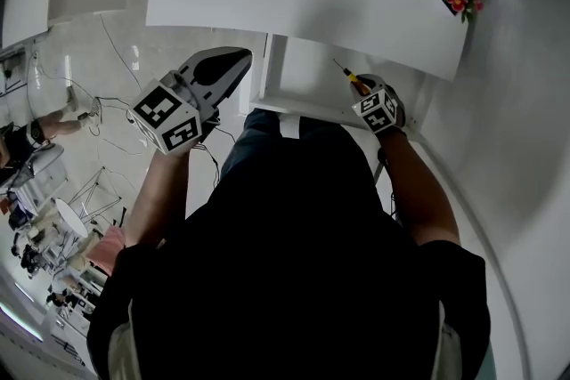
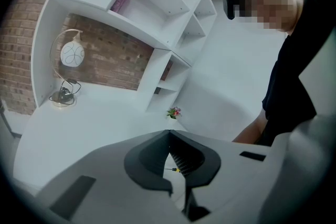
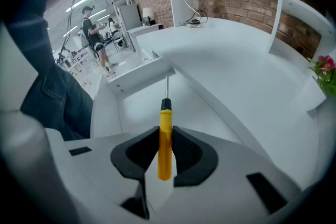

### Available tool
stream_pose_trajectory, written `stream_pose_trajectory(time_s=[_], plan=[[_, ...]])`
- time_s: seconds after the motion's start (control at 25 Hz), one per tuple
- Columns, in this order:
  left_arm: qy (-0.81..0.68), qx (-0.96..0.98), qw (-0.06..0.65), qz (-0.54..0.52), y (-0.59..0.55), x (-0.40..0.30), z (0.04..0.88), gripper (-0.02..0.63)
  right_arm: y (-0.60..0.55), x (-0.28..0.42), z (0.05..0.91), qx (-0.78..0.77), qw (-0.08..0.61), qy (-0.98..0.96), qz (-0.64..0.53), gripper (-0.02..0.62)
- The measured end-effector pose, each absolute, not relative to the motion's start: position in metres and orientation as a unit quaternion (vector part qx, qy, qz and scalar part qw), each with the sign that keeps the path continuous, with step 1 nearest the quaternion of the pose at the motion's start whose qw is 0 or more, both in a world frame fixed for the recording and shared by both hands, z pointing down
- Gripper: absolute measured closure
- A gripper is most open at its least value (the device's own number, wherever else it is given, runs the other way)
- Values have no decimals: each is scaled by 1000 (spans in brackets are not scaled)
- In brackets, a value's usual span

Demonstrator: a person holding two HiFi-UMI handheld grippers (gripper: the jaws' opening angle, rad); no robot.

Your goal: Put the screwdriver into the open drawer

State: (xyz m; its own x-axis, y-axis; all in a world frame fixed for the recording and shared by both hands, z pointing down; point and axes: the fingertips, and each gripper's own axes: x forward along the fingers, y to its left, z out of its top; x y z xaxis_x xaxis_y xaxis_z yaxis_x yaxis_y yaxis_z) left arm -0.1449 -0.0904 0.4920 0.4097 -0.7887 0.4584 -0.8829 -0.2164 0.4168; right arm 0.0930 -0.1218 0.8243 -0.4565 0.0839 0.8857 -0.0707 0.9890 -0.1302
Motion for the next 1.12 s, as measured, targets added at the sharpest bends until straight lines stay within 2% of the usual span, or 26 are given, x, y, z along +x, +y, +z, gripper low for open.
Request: stream_pose_trajectory(time_s=[0.44, 1.12], plan=[[-540, 769, 335, 70, -91, -152, 508, 591, -115, 95, 858, -27, 554, -829, 76, 511], [-565, 739, 360, 75, -68, -172, 522, 591, -112, 90, 890, -29, 568, -818, 82, 511]])
